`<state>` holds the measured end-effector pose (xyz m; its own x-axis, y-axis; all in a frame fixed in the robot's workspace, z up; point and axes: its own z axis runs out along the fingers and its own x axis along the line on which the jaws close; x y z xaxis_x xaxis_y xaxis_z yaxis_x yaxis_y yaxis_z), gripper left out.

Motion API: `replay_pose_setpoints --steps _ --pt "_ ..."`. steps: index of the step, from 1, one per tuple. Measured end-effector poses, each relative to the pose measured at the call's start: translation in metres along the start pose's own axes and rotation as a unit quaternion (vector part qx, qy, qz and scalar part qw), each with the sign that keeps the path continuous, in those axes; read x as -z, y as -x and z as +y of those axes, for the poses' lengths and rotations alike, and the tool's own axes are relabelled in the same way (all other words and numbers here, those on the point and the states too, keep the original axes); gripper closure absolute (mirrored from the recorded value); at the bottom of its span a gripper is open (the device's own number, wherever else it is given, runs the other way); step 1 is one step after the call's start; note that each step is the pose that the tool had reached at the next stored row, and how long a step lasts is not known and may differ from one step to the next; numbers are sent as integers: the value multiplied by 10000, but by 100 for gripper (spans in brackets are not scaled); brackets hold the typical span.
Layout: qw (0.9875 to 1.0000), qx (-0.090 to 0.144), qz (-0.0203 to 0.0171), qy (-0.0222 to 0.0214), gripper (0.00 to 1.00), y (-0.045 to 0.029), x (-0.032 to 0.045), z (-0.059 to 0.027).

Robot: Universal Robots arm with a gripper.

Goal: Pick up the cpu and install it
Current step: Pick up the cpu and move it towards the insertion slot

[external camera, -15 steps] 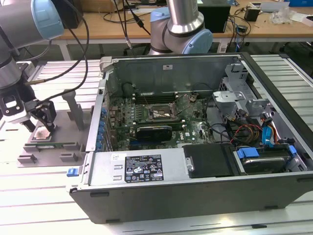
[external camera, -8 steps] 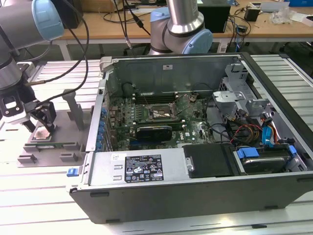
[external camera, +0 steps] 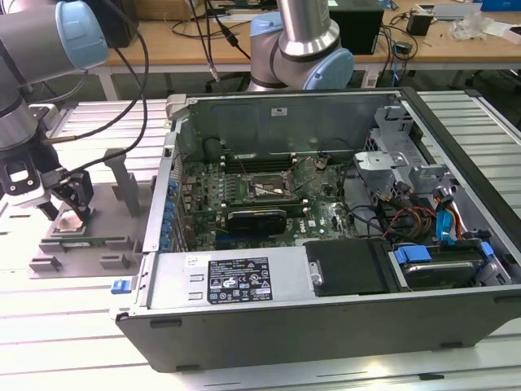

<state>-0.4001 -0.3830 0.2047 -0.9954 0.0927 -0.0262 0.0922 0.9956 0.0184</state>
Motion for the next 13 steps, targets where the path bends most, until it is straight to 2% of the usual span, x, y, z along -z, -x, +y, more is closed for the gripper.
replay_pose_setpoints --steps 2,4,13 --pt "10000 48 0 4 38 0 -5 1" --pt "9997 258 5 19 38 0 -29 1" --pt "9996 268 7 42 38 -41 -103 24"
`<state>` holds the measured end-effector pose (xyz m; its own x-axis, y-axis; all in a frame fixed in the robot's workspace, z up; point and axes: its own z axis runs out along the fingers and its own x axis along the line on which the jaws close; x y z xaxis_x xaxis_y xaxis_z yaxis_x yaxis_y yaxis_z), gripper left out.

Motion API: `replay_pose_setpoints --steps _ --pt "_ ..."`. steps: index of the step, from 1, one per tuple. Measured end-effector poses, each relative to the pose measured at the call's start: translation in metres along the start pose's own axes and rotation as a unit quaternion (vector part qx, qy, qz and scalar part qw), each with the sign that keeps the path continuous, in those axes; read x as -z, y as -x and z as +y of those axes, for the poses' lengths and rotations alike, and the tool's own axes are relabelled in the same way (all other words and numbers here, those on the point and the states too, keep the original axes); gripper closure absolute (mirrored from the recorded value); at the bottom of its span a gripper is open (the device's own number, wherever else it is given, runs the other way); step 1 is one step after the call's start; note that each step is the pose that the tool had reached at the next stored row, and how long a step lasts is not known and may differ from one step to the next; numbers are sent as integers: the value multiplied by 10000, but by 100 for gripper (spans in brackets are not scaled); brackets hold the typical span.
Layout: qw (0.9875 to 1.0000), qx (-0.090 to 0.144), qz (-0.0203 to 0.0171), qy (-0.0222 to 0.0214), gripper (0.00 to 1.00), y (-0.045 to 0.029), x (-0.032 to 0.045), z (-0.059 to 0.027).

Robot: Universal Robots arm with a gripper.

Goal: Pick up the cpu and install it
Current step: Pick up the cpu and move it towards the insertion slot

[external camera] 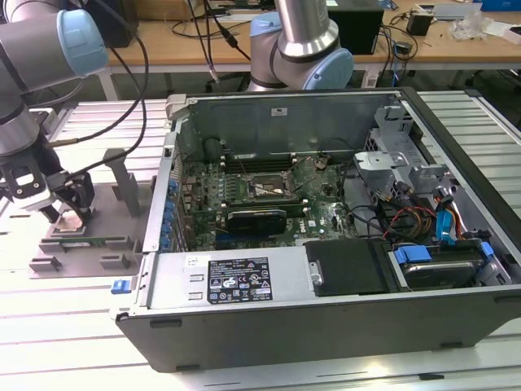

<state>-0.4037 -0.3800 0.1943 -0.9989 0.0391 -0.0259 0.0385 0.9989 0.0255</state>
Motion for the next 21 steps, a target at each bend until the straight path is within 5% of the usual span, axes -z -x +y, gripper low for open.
replay_pose_setpoints --steps 21 --pt "10000 3 0 0 40 -3 -71 13"
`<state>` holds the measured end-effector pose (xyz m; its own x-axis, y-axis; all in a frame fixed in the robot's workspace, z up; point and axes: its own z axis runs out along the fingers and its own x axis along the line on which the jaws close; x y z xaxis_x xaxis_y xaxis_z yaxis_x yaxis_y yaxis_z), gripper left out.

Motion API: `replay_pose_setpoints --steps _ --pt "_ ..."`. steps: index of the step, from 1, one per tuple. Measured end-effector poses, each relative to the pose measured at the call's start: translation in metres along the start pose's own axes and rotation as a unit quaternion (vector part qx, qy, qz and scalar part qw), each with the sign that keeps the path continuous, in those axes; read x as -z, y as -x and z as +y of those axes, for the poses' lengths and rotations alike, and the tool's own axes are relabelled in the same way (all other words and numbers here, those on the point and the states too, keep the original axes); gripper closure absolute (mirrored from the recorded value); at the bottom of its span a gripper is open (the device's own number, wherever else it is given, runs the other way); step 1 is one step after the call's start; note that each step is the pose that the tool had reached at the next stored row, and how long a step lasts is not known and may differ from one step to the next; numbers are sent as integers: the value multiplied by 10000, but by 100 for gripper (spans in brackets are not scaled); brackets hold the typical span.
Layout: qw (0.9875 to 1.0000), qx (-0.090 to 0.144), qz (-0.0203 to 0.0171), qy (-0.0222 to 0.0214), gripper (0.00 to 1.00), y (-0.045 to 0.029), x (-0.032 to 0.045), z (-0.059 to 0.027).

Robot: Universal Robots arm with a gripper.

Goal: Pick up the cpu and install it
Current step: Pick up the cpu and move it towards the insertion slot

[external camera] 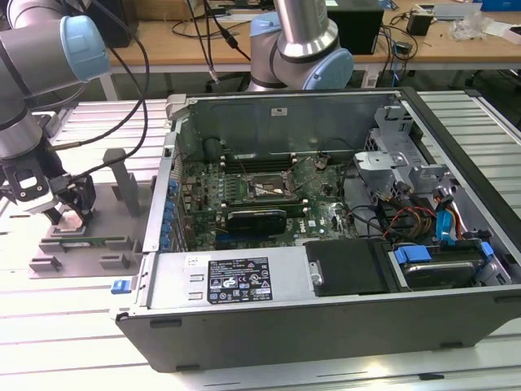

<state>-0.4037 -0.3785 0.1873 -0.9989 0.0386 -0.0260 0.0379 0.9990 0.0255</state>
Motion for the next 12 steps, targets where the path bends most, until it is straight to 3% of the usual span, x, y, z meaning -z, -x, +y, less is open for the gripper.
replay_pose_setpoints --steps 1,6,12 --pt "10000 0 1 0 45 0 0 0" --pt "10000 0 1 0 45 0 -1 0" --pt "10000 42 -1 3 45 3 79 3"
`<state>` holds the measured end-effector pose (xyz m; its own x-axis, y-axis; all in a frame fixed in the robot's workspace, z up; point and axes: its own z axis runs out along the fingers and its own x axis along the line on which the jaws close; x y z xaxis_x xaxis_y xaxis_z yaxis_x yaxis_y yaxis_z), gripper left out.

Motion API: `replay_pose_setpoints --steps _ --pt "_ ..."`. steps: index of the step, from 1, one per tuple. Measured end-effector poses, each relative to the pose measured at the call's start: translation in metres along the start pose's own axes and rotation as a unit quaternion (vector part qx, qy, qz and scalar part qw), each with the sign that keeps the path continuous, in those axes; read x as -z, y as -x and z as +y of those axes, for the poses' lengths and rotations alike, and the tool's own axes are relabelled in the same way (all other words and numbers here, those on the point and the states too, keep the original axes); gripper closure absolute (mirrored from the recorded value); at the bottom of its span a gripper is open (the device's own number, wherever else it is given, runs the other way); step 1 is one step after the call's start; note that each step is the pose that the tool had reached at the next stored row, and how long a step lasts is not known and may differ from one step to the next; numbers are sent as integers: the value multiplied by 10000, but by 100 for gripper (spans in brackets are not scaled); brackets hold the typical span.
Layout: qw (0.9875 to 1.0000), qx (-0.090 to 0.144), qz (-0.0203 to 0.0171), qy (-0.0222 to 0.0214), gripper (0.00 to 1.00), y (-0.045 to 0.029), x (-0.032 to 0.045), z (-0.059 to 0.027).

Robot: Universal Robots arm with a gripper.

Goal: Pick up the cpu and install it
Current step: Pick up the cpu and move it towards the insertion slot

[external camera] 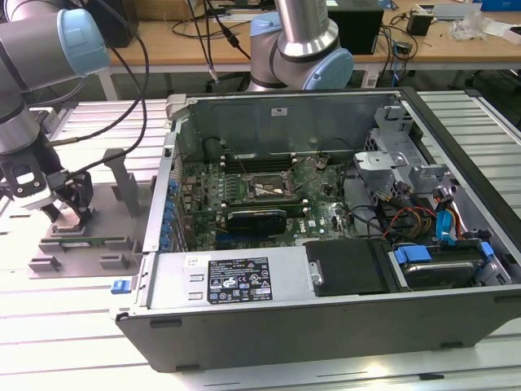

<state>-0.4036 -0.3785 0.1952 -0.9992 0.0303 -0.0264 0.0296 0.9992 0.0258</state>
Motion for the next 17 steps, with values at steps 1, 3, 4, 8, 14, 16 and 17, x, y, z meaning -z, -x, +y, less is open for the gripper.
replay_pose_setpoints --steps 1,3,4,8,14,16,17 --pt "10000 16 2 -1 45 -1 5 0" --pt "10000 24 4 -1 45 -1 26 0" --pt "10000 25 3 -1 45 1 55 1" --pt "10000 25 2 0 45 4 159 4" --pt "10000 25 2 -1 45 10 419 22" --pt "10000 26 1 0 45 14 547 29" --pt "10000 27 1 -1 45 16 661 34"
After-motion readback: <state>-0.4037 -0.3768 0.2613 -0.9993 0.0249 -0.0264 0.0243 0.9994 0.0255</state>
